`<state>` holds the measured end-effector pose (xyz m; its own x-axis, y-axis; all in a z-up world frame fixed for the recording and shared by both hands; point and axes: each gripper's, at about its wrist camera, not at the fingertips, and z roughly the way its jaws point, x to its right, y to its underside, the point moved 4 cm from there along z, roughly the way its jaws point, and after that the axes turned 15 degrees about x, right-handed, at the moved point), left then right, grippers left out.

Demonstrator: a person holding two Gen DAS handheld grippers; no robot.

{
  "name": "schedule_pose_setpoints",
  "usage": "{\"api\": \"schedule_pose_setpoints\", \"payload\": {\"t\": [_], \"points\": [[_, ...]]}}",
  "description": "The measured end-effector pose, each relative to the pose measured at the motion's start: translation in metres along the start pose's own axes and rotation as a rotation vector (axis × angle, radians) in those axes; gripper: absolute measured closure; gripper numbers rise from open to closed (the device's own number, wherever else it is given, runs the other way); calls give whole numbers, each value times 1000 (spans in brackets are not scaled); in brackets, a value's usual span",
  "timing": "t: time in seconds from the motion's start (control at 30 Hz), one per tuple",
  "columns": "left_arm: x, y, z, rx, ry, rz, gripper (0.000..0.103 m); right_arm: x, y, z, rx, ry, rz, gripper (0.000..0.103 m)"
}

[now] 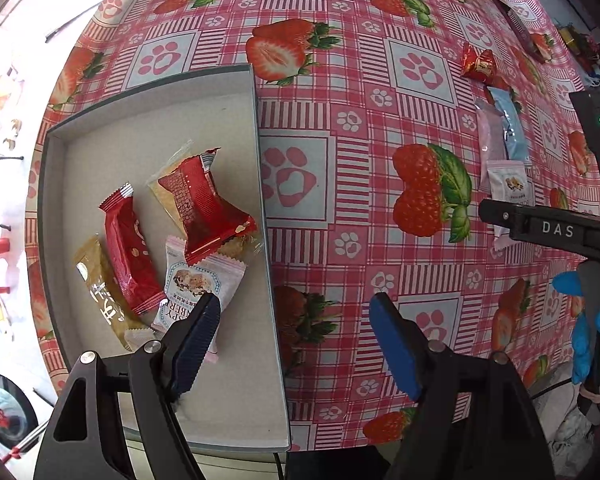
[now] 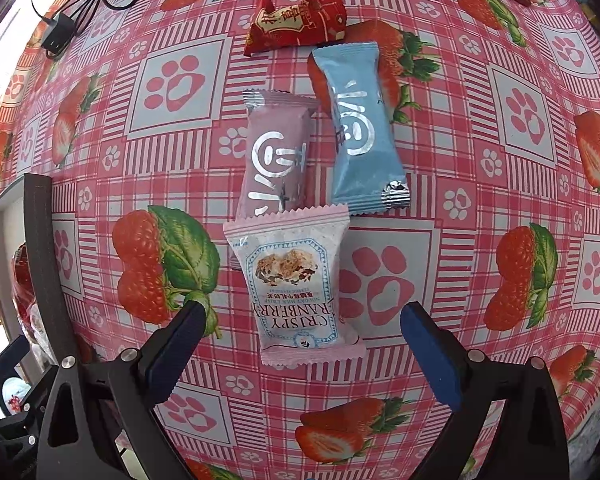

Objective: Organize snacks
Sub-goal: 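Withdraw both tools over the pink bar and the cranberry pack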

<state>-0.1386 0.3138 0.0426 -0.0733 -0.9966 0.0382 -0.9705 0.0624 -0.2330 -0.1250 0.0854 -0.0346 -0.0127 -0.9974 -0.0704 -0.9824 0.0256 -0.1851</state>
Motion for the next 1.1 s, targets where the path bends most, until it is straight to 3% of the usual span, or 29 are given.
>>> {"api": "schedule_pose_setpoints", "payload": {"t": [0.1,0.17,0.33,0.7,0.8,0.83,0.87,0.93,1.1], "points": [[7,2,3,-13,-9,13,23,-5,2,3,6,0,-38,6],[19,3,6,-24,-12,25,23,-13,-1,4,10,1,-27,29],[59,-14,17,-36,3,70,23,20,7,-3,38,-26,33,61],[182,-68,44,-14,93,188,23,124,69,-10,-1,28,253,61],[204,-78,59,-26,88,182,23,136,88,-13,-13,-14,284,58],[210,-80,64,-30,84,180,23,140,91,-15,-12,-20,294,51],[213,-82,68,-32,77,178,23,143,93,-16,-8,-17,300,31],[221,-87,77,-40,59,180,23,153,94,-22,20,-4,308,13],[236,-92,91,-22,26,202,20,177,83,-19,-6,1,300,13]]}}
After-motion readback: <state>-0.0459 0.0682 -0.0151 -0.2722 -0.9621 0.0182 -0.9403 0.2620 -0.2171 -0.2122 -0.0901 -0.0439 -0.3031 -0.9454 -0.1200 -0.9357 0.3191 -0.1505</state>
